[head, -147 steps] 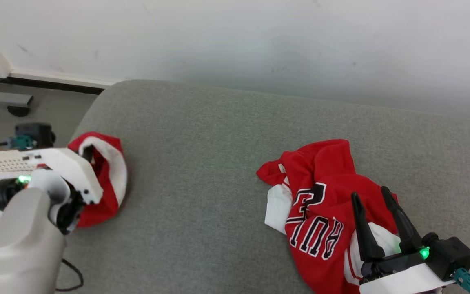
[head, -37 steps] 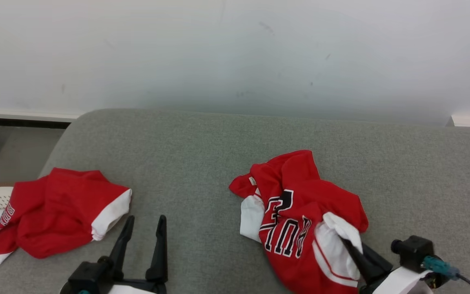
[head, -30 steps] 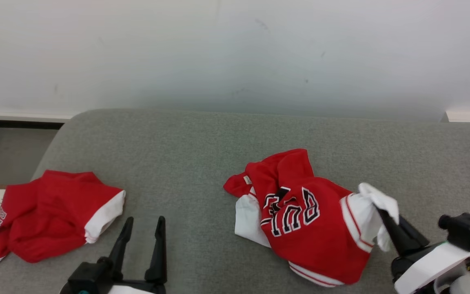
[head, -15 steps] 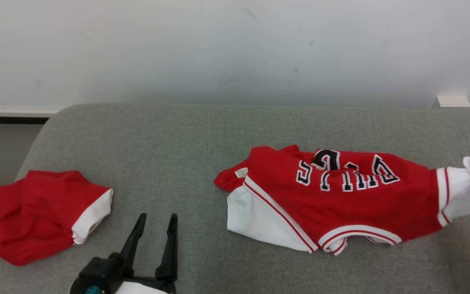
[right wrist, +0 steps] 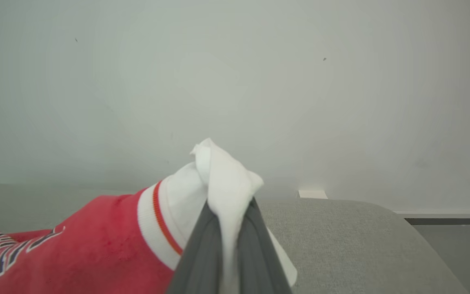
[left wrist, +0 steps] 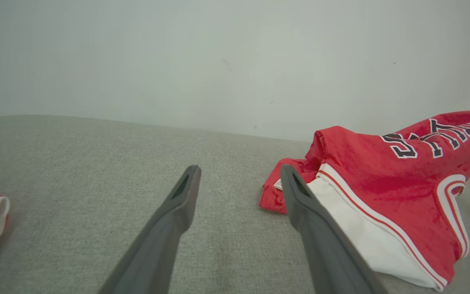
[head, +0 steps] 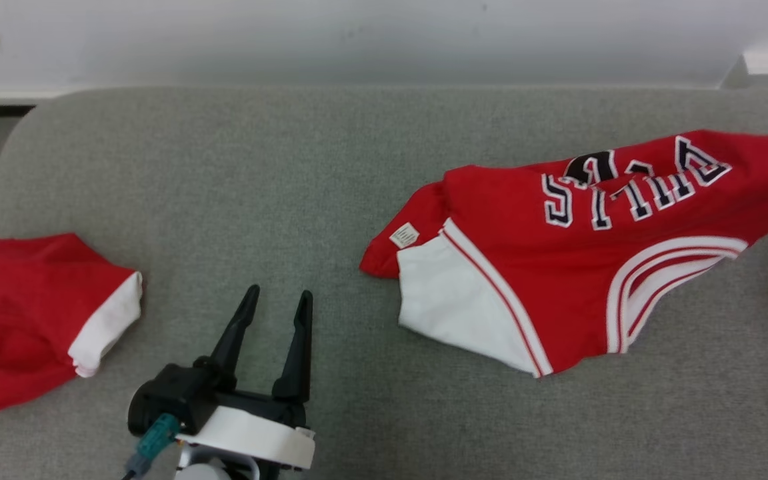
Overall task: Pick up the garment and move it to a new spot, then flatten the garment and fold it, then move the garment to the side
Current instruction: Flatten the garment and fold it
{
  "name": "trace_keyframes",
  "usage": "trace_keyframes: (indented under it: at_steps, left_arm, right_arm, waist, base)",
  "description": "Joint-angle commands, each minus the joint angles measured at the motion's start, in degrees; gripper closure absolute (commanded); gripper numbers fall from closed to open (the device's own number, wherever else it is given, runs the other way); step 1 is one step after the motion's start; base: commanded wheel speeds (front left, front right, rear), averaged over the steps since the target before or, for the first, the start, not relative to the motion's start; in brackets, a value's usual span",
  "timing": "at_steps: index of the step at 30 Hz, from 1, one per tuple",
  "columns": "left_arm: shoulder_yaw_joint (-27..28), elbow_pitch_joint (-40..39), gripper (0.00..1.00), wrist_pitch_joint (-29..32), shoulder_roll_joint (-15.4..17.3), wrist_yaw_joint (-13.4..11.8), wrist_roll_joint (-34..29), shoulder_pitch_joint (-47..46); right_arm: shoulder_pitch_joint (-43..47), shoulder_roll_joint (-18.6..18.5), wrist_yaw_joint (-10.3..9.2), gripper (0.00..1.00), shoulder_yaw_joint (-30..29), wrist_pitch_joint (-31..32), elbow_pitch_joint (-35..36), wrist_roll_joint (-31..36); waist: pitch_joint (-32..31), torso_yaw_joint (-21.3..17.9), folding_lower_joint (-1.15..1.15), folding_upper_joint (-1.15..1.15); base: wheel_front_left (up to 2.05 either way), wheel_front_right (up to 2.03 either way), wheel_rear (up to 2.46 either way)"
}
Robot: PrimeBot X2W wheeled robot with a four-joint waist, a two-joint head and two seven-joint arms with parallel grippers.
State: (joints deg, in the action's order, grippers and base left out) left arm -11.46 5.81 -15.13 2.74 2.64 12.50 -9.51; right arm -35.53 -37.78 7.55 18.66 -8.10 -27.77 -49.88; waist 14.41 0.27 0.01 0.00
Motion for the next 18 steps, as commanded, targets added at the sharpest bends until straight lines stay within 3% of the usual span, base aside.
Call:
trace_keyframes:
  at_steps: [1,4,8,9,14,18]
  left_arm:
    - [-0.6,-0.2,0.0,0.0,0.3,-0.4,0.4,-1.5]
    - [-1.3,-0.4,0.0,0.0,0.3,-0.7,0.9,-2.7]
    - [-2.2,-0.5,0.0,0.0,0.3,-1.5,1.4,-4.1]
    - [-2.3,-0.5,0.0,0.0,0.3,-1.6,1.5,-4.3]
    - [-2.2,-0.1,0.0,0.0,0.2,-2.1,1.9,-3.8]
    - [-0.9,0.6,0.0,0.0,0.3,-1.8,1.5,-1.9]
  right_arm:
    - [-5.1,-1.6,-0.12,1.0,0.5,-0.4,-2.4,1.6]
    - [-9.2,-2.9,-0.12,1.0,1.1,-1.2,-5.4,3.8]
    - [-15.4,-3.5,-0.12,1.0,2.4,-1.2,-15.0,7.5]
    - [-16.6,-3.1,-0.12,0.0,2.6,-0.8,-17.4,7.6]
    - [-18.3,-1.3,-0.12,0.0,5.1,-2.6,-23.8,8.5]
    - [-16.8,2.3,-0.12,0.0,9.3,-3.8,-21.1,7.0]
  waist:
    - [5.9,2.2,-0.01,0.0]
    - [8.0,3.5,-0.01,0.0]
    - [10.2,5.8,-0.01,0.0]
    - [10.2,6.3,-0.01,0.0]
    - [7.4,6.7,-0.01,0.0]
    - [2.8,4.8,-0.01,0.0]
  base:
    - [0.0,0.0,0.0]
    - [0.0,0.0,0.0]
    - [0.0,0.0,0.0]
    - [0.0,0.0,0.0]
    - [0.0,0.0,0.0]
    - [0.0,0.0,0.0]
